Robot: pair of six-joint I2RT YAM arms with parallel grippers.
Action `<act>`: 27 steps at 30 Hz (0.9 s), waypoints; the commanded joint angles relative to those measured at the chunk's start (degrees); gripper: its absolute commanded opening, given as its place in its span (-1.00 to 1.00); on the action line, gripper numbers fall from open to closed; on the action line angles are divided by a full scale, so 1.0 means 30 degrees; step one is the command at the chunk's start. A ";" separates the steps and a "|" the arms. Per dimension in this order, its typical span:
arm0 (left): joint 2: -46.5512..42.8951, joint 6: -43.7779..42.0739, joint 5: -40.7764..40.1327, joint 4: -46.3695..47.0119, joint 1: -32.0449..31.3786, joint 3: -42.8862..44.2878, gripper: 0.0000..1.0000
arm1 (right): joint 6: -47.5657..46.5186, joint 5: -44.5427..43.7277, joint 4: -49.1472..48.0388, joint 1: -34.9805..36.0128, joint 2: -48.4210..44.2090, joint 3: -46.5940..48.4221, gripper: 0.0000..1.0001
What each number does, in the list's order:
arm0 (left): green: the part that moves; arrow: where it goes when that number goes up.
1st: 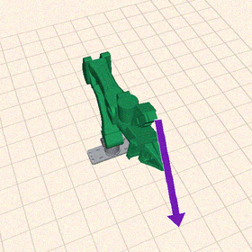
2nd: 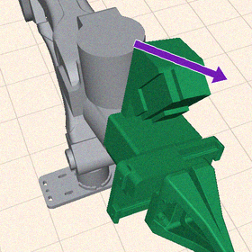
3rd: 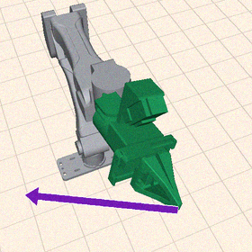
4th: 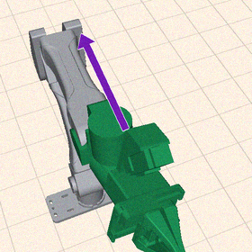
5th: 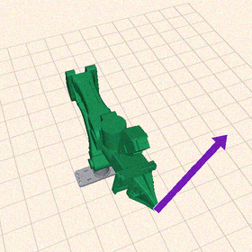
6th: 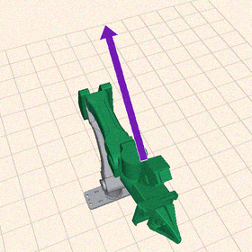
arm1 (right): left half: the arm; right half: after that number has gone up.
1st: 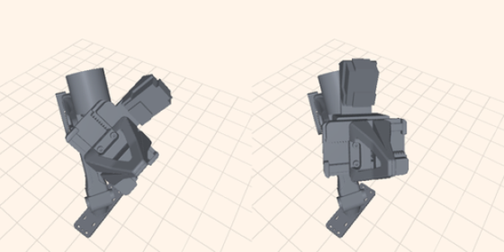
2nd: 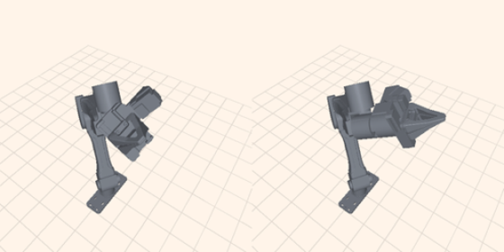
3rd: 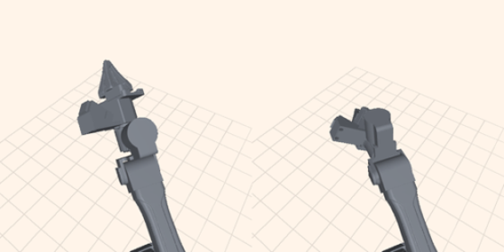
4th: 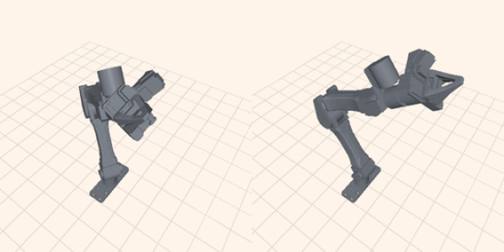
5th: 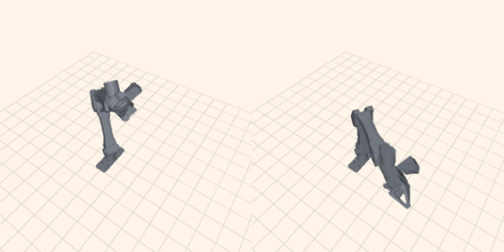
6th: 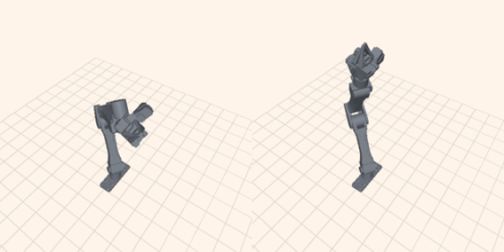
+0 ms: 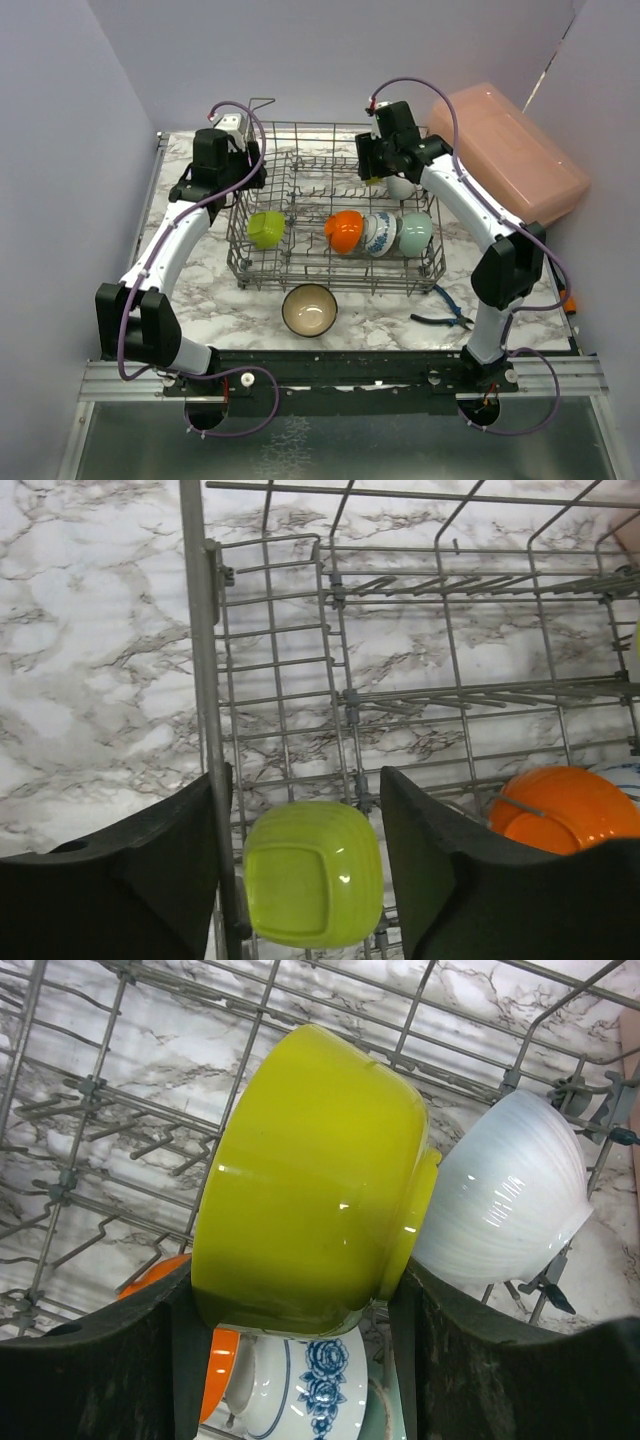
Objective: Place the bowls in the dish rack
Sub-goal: Adjust the dish rack at the center of the board, then place the bowl in the dish rack.
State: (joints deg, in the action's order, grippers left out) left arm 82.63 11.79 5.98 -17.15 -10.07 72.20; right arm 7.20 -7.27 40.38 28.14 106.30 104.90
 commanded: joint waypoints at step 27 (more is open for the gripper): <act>-0.1059 -0.0718 -0.0356 0.0541 0.0159 -0.1005 0.63 | -0.0668 -0.1394 0.1386 -0.0084 0.4479 0.3023 -0.99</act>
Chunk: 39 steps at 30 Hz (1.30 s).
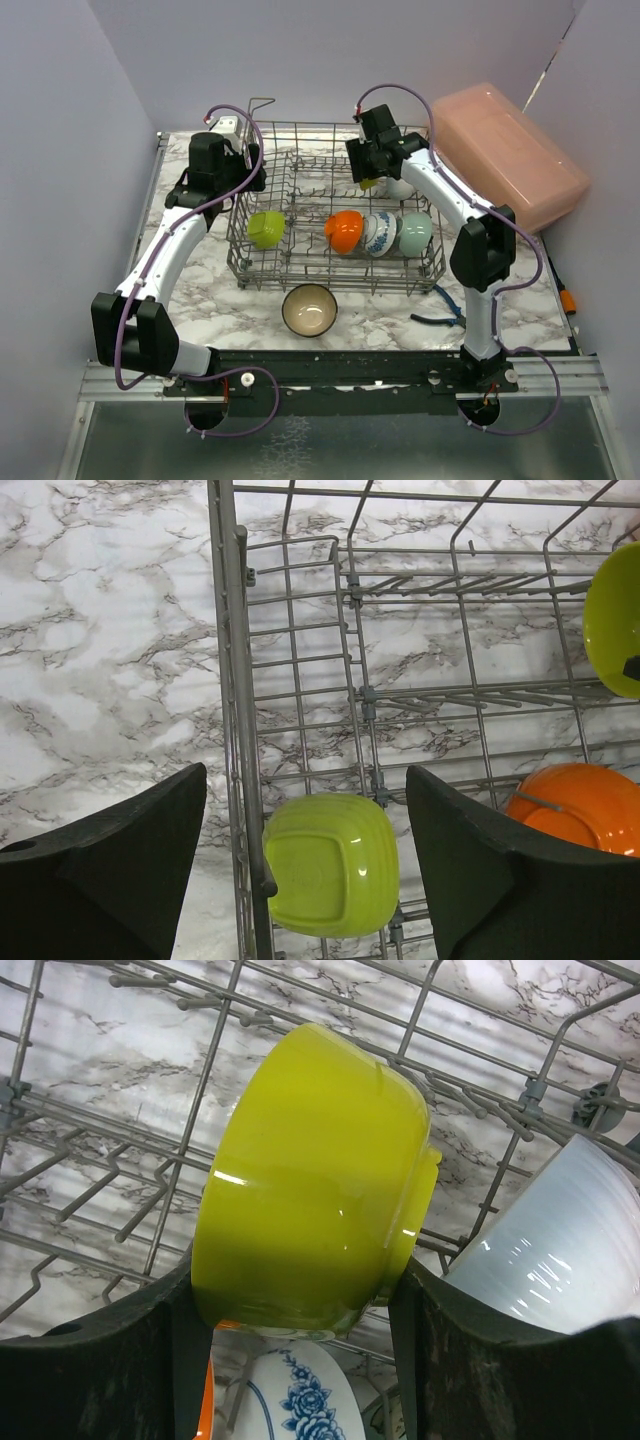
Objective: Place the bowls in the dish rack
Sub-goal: Place the bowl in the dish rack.
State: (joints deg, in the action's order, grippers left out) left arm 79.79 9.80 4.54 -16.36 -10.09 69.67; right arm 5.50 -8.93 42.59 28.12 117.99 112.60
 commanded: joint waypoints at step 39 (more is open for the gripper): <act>0.0149 0.0146 0.0557 0.0298 0.0241 -0.0141 0.63 | -0.0926 -0.0414 -0.0396 -0.0782 0.0041 -0.1454 -0.99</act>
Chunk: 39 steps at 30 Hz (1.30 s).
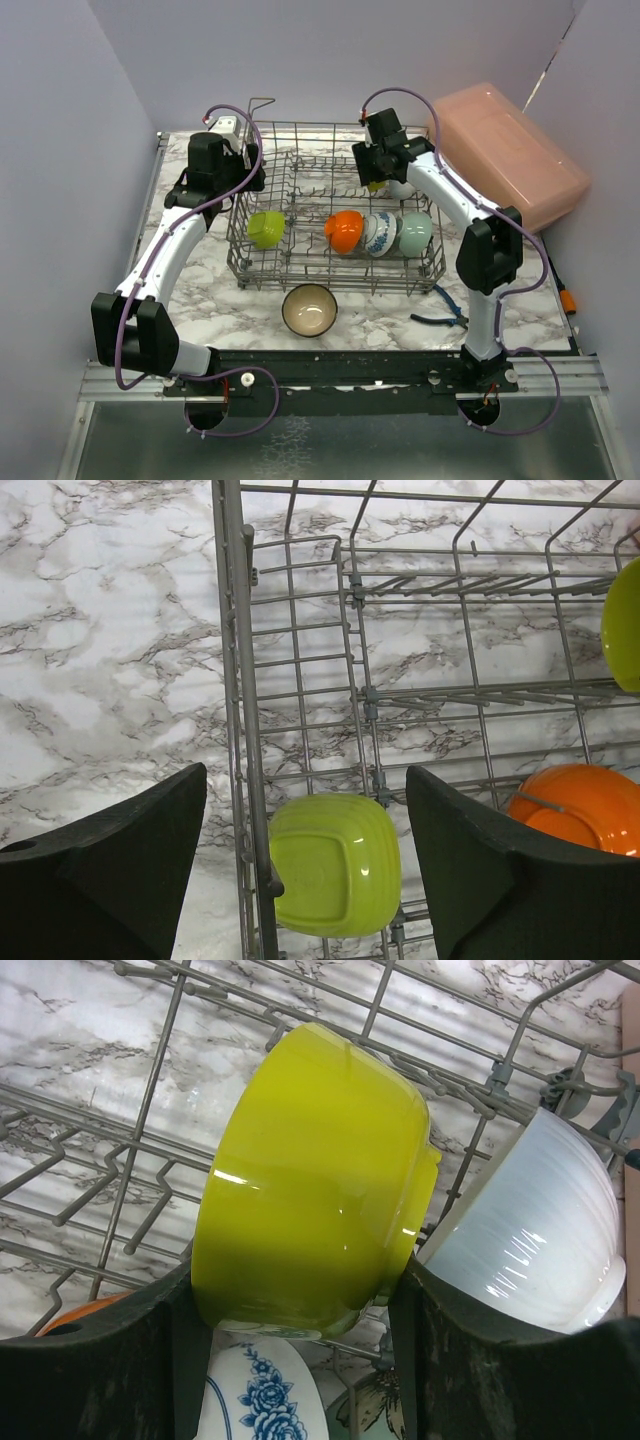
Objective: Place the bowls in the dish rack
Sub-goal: Place the bowl in the dish rack.
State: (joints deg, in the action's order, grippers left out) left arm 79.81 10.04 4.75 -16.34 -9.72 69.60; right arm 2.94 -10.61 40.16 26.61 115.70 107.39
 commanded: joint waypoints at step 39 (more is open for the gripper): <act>0.0221 0.0051 0.0579 0.0302 0.0147 -0.0132 0.63 | 0.0806 0.3105 -0.0248 -0.1383 0.2702 -0.0582 -0.56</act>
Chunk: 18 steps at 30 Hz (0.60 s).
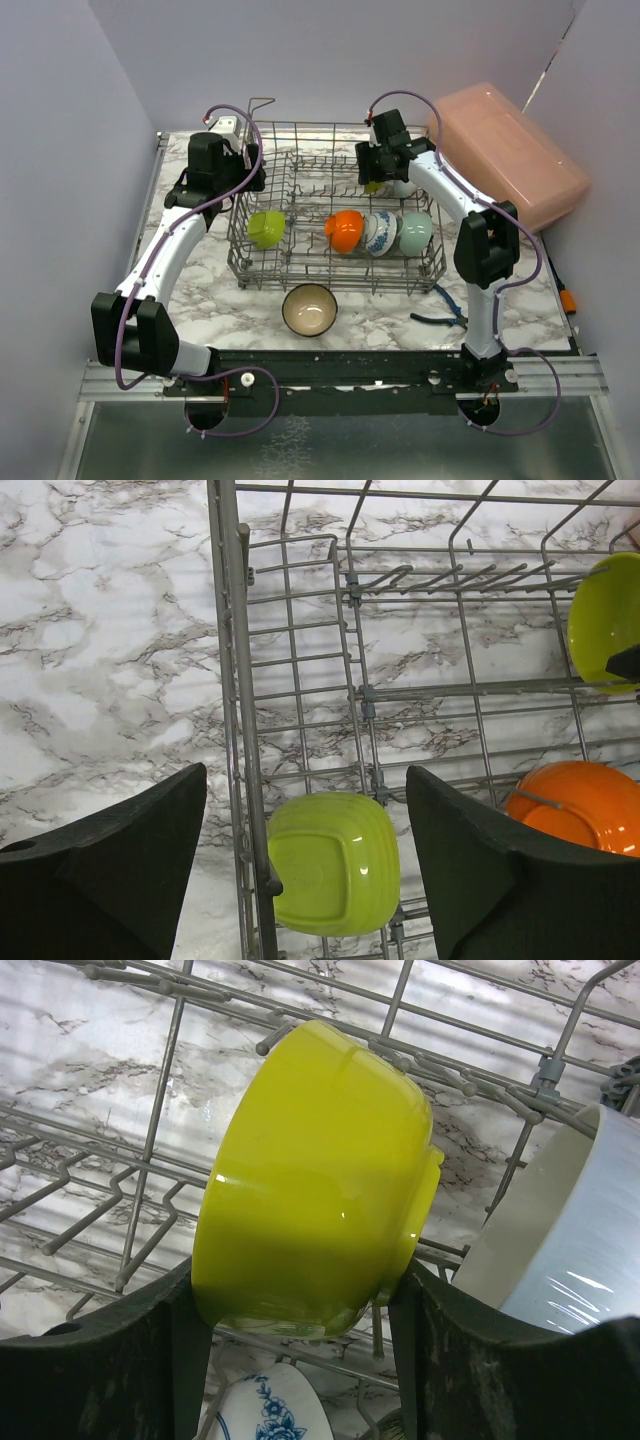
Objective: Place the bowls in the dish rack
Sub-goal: Place the bowl in the dish rack.
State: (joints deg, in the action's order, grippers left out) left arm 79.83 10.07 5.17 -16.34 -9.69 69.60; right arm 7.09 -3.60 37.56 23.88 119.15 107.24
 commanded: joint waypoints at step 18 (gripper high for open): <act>0.0137 0.0045 0.0438 0.0305 0.0139 -0.0144 0.63 | -0.0314 0.0242 0.0274 -0.0519 0.0150 -0.1079 0.73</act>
State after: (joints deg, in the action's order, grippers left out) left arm 79.83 10.07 5.17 -16.34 -9.69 69.60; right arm 7.68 -1.58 37.04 23.77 119.17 107.09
